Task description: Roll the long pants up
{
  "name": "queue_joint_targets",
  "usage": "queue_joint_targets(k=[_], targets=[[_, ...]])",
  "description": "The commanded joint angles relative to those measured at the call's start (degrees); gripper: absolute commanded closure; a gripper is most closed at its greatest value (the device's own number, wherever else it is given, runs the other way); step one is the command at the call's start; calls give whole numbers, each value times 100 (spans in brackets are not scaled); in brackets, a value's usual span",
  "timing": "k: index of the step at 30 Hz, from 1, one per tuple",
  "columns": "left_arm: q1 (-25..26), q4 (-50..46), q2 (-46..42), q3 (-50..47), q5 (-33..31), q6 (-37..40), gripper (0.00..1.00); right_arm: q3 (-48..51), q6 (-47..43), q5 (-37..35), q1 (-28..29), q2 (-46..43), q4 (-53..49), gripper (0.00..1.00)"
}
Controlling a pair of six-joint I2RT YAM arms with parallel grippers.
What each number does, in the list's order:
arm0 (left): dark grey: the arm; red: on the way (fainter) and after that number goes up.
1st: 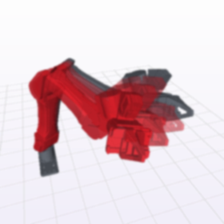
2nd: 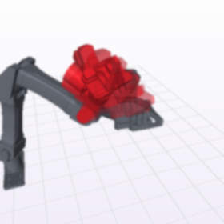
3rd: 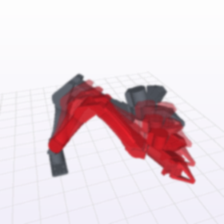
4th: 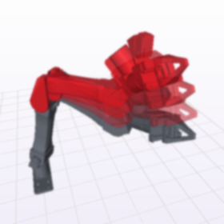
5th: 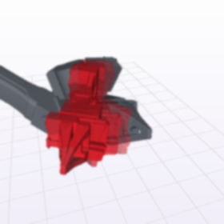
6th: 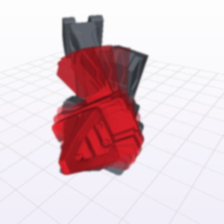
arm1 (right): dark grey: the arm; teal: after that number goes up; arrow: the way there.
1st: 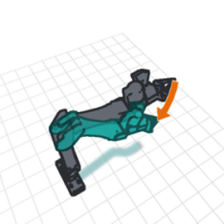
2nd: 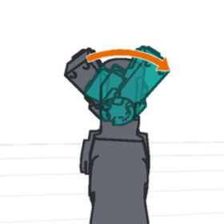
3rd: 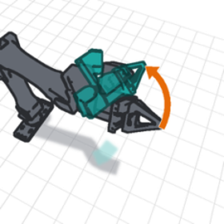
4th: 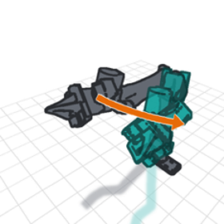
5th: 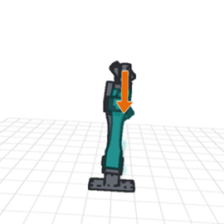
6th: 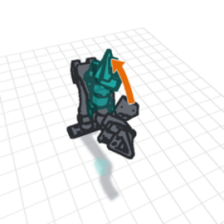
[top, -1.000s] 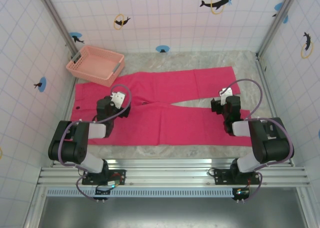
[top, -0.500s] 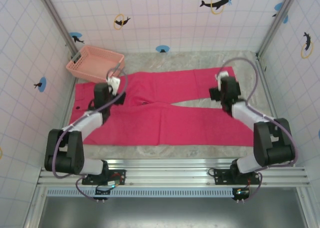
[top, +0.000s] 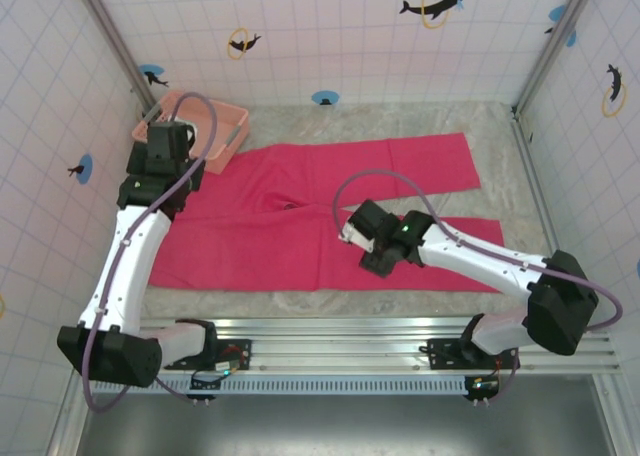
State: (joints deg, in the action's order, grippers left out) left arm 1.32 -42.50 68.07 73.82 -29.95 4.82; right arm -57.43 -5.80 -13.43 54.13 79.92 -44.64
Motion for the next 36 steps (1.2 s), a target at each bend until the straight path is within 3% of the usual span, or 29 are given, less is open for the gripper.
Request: queue_joint_targets(k=[1, 5, 12, 16, 25, 27, 36], targets=[[31, -1092, -376, -18, -110, -715, 3, -26, 418, 105, 599, -25, -441, 20], [27, -1506, -418, 49, 42, -998, 3, -301, 768, 0, 1069, 371, -664, 19], [30, -1590, -477, -10, -24, -920, 3, -764, 913, -156, 1153, 1503, -642, 21], [87, -1511, -550, -137, -26, -842, 2, -963, 986, -135, 1161, 2165, -468, 28], [429, -1319, -392, -340, -115, -635, 3, -800, 1348, -239, 1162, 2539, 67, 34], [502, -1277, -384, -409, -129, -565, 2, -750, 1390, -350, 1161, 2605, 150, 40], [940, -1188, -548, -843, -356, 1, 3, -614, 1053, -736, 1175, 2384, 388, 86]])
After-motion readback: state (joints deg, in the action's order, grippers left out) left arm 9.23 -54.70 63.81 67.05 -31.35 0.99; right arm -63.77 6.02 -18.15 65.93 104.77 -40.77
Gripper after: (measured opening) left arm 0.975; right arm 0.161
